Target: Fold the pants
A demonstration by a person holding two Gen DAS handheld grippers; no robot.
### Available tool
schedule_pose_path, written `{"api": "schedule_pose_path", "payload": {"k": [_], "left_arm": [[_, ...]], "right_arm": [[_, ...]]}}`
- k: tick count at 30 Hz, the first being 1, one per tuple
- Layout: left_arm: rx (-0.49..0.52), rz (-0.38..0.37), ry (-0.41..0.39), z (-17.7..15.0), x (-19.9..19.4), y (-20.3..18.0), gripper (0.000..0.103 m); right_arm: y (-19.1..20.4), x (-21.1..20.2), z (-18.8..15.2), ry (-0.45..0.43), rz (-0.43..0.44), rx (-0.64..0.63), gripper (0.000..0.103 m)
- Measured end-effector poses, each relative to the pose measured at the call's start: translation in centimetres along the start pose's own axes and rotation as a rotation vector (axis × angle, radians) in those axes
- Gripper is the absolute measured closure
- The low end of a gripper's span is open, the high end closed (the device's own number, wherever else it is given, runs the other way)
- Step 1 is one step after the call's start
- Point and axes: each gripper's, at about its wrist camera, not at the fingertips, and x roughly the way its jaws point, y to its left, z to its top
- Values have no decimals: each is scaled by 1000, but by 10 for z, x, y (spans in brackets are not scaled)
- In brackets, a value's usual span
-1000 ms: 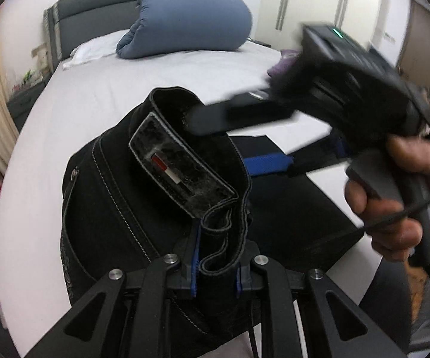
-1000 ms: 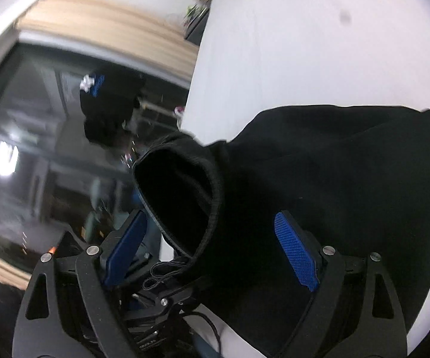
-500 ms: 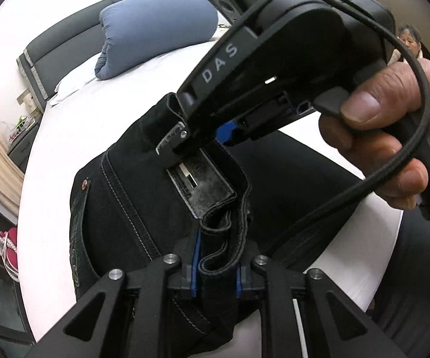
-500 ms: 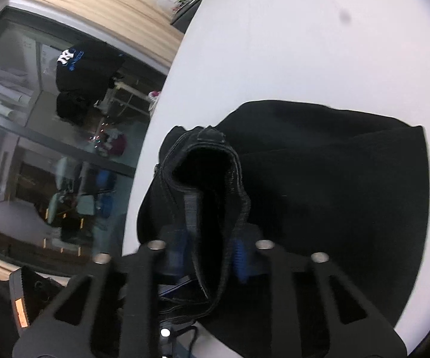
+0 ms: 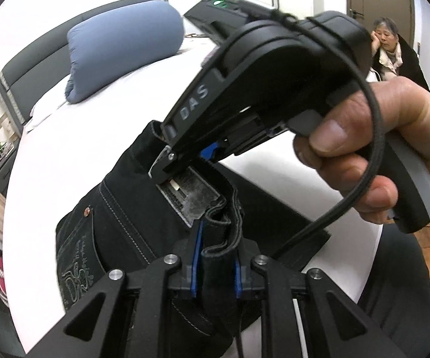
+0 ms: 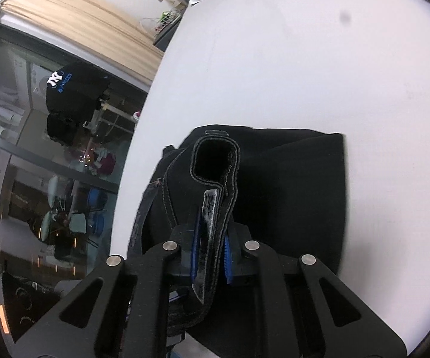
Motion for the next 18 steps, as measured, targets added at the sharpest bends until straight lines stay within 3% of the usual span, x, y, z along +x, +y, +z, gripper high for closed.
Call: {"api": "schedule_pose_path", "payload": {"k": [6, 14, 17, 18], "left_arm": [[27, -26, 21, 12, 21, -14, 86], [18, -48, 45, 21, 47, -2, 85], [-4, -80, 66, 18, 56, 7, 79], [-16, -99, 60, 18, 54, 11, 71]], "right_arm": [[-35, -4, 2, 8, -14, 46, 92], [-62, 6, -5, 26, -14, 100, 90], [-72, 19, -5, 32, 3, 126, 87], [-77, 20, -7, 25, 34, 145, 85]]}}
